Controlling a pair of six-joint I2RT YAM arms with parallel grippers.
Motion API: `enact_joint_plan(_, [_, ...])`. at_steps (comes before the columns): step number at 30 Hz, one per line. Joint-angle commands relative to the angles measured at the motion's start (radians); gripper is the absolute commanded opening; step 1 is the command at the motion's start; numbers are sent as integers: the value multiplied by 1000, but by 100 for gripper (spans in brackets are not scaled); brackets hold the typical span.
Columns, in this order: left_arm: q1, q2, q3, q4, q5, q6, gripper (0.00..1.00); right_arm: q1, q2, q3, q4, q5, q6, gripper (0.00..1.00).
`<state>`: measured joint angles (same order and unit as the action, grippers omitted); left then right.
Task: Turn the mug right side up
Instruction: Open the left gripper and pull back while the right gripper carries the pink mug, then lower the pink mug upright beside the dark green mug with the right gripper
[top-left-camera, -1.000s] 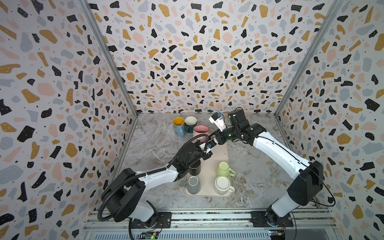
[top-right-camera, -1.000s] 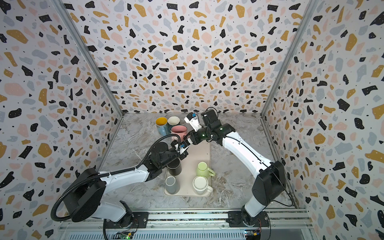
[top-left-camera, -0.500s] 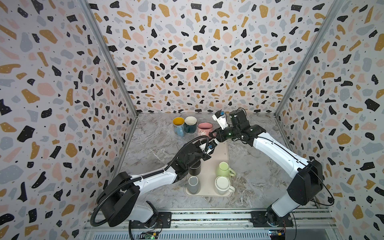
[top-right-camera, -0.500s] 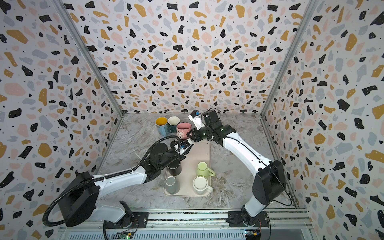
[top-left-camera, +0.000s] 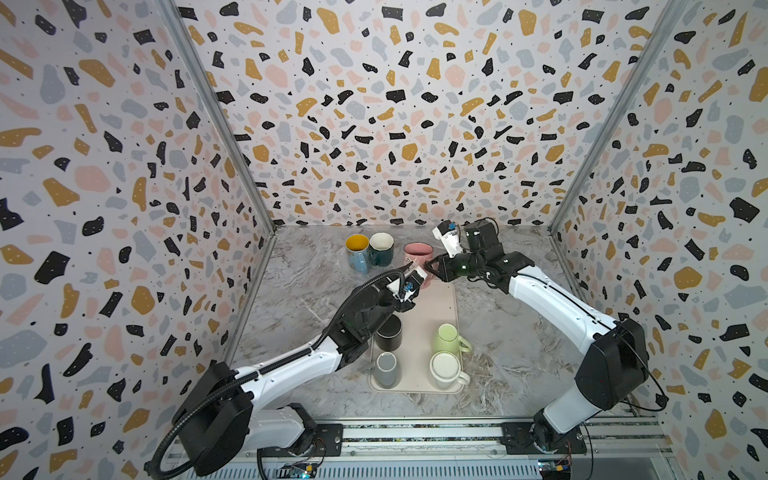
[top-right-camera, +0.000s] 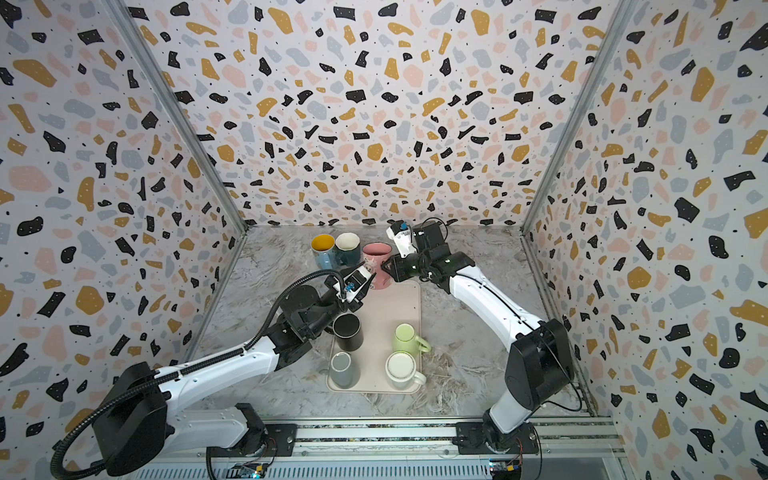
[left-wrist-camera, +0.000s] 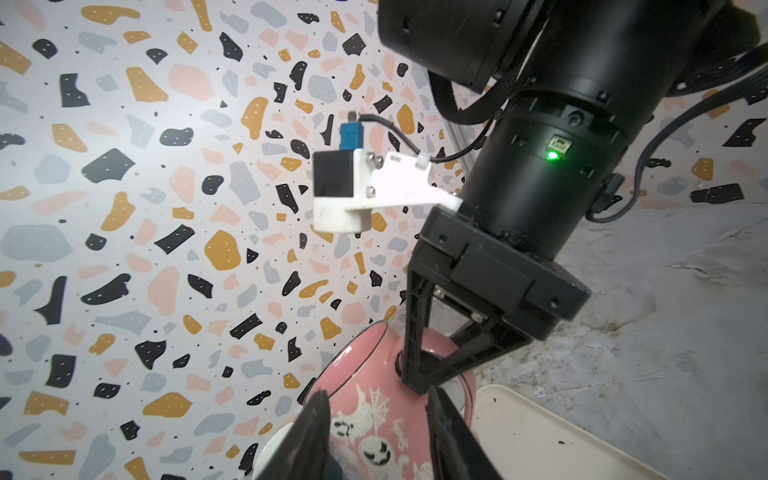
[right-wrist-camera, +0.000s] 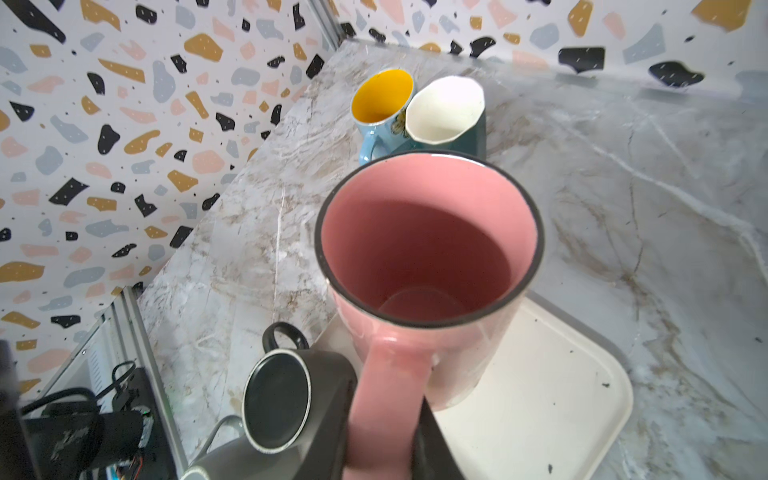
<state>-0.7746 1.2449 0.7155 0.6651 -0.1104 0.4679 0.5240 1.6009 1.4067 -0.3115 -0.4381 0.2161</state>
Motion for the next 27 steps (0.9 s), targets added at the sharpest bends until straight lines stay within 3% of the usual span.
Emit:
enact_joint_plan(1, [13, -36, 40, -49, -86, -59, 40, -9, -37, 8, 199, -2, -28, 0])
enact_joint_plan(5, [80, -37, 121, -195, -64, -199, 39, -11, -8, -26, 310, 0, -58, 0])
enact_joint_plan(14, [305, 18, 237, -381, 186, -549, 39, -9, 56, -115, 563, 92, -152, 0])
enact_joint_plan(18, [388, 48, 243, -373, 334, -666, 39, -9, 83, -153, 688, 102, -186, 0])
enact_joint_plan(27, [455, 57, 215, -308, 500, -781, 39, -3, 185, -185, 887, 101, -214, 0])
